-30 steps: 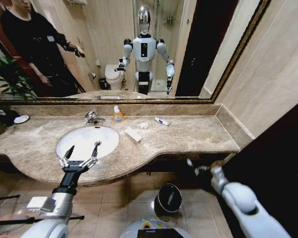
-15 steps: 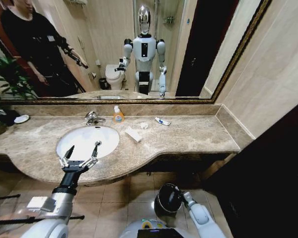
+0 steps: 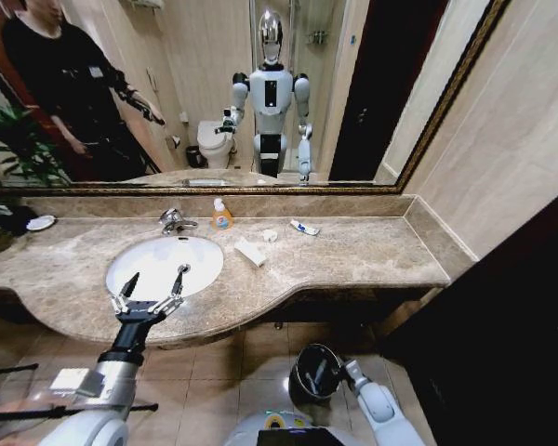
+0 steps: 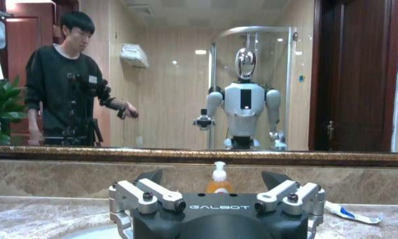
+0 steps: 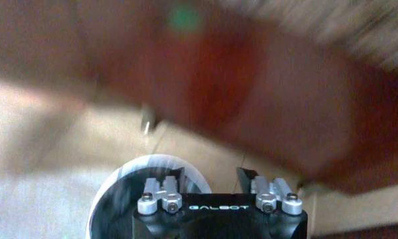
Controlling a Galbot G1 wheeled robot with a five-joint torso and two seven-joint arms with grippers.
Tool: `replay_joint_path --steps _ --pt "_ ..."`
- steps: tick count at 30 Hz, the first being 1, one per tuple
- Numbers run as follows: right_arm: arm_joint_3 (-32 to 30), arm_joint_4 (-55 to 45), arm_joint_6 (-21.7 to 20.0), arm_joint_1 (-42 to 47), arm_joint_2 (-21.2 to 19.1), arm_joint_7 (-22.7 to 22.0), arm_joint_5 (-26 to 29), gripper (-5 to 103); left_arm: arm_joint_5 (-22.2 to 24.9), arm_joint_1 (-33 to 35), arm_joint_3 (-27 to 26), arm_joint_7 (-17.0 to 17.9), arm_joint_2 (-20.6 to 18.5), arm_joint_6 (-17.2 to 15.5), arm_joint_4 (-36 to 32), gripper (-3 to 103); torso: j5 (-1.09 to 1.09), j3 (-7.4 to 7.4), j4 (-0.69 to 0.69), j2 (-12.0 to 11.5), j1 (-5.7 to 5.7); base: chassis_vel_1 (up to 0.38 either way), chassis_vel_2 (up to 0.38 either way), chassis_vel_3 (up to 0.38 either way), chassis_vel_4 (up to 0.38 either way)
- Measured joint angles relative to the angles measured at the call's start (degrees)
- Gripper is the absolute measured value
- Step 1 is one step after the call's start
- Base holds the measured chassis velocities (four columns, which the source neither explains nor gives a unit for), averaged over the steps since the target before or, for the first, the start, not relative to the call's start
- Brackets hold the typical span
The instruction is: Pick up the trash from the sink and place it in the trash bin.
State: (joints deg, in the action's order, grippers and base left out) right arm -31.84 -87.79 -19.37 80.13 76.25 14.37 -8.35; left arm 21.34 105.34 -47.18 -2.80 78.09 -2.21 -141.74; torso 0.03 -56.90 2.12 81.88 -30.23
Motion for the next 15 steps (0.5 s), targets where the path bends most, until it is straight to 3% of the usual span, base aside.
replay_joint_path --steps 3,5,6,7,8,9,11,12,14,15 --pt "-2.84 -6.03 -2.23 0.95 -1.13 2.2 2.78 61 0.0 0.0 0.0 0.0 0.0 0.0 0.0 100 -0.03 0.0 0.0 0.0 0.0 0.0 0.0 0.0 0.0" --pt "-11.45 -21.15 -7.46 4.58 -3.08 7.05 8.19 72 0.0 0.0 0.01 0.0 0.01 0.0 0.0 100 -0.04 0.0 0.0 0.0 0.0 0.0 0.0 0.0 0.0" --pt "-11.45 -21.15 -7.46 4.58 -3.08 7.05 8.19 72 0.0 0.0 0.01 0.0 0.01 0.0 0.0 100 -0.04 0.0 0.0 0.0 0.0 0.0 0.0 0.0 0.0" --pt "-16.41 -29.06 -10.69 6.85 -3.34 9.42 10.81 78 0.0 0.0 0.0 0.0 0.0 0.0 0.0 100 -0.13 0.0 -0.02 0.01 0.0 0.0 0.0 0.0 0.0" --pt "-18.86 -33.8 -12.92 8.13 -3.14 10.46 12.28 83 0.0 0.0 0.0 0.01 0.0 0.0 0.0 100 -0.05 0.0 -0.03 0.01 0.0 0.0 0.0 0.0 0.0" --pt "-18.86 -33.8 -12.92 8.13 -3.14 10.46 12.28 83 0.0 0.0 0.0 0.01 0.0 0.0 0.0 100 -0.05 0.0 -0.03 0.01 0.0 0.0 0.0 0.0 0.0" --pt "-21.91 -44.63 -19.75 8.53 -2.75 11.16 15.06 93 0.0 -0.01 0.01 -0.01 0.0 0.0 0.0 100 -0.04 0.01 -0.04 0.01 0.01 0.0 0.0 0.0 0.0" --pt "-21.91 -44.63 -19.75 8.53 -2.75 11.16 15.06 93 0.0 -0.01 0.01 -0.01 0.0 0.0 0.0 100 -0.04 0.01 -0.04 0.01 0.01 0.0 0.0 0.0 0.0" --pt "-18.23 -49.15 -22.72 5.04 -4.0 6.23 20.47 99 0.0 0.0 0.0 0.0 0.0 0.0 0.0 100 -0.05 0.01 -0.03 0.01 0.02 0.0 0.0 0.0 0.0" --pt "-18.23 -49.15 -22.72 5.04 -4.0 6.23 20.47 99 0.0 0.0 0.0 0.0 0.0 0.0 0.0 100 -0.05 0.01 -0.03 0.01 0.02 0.0 0.0 0.0 0.0"
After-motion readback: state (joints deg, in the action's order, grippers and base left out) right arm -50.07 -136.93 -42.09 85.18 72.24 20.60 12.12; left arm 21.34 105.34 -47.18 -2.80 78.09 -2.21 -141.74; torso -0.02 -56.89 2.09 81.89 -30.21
